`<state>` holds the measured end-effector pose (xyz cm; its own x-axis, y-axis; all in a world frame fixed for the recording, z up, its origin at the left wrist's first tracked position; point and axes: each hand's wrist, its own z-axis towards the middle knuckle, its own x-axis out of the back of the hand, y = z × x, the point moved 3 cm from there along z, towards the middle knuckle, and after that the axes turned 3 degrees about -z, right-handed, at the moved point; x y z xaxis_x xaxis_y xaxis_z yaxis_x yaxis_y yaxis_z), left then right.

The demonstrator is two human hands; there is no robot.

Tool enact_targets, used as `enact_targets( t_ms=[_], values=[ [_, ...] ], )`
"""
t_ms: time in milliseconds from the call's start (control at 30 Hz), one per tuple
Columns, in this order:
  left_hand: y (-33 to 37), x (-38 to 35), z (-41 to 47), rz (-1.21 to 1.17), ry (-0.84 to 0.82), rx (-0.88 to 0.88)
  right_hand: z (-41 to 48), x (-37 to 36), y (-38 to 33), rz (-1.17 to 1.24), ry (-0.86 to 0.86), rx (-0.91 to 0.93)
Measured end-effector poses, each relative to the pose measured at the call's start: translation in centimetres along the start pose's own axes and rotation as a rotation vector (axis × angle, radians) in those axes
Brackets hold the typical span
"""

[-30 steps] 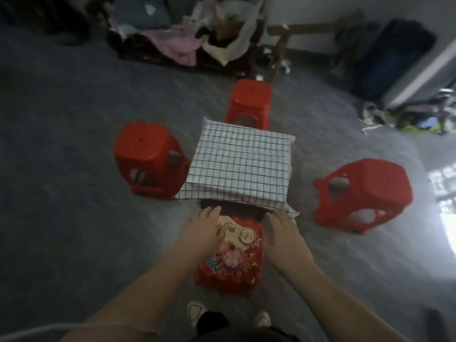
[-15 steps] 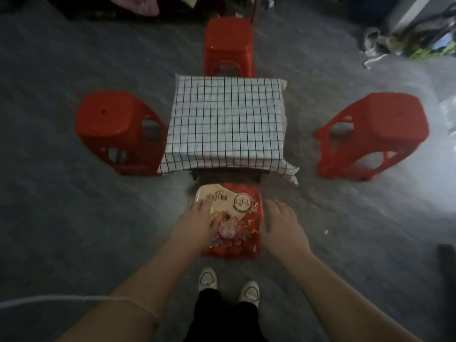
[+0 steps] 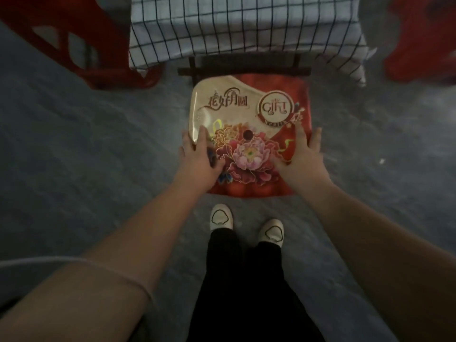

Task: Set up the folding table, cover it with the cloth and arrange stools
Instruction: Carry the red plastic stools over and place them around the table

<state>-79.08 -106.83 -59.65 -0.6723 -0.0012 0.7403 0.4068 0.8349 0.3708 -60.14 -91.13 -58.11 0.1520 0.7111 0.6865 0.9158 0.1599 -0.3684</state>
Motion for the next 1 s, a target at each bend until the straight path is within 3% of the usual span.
enact_targets(
  t_ms=[367,1000],
  values=[
    [-0.7,-0.1,-0.9,-0.156,0.042,0.019,-1.2,-0.8,0.6,0.139,0.071,0.004],
    [-10.7,-2.3,-17.2,-0.153,-0.024,-0.051,-19.3,-10.8,4.5,0.185,0.107,-0.07]
  ],
)
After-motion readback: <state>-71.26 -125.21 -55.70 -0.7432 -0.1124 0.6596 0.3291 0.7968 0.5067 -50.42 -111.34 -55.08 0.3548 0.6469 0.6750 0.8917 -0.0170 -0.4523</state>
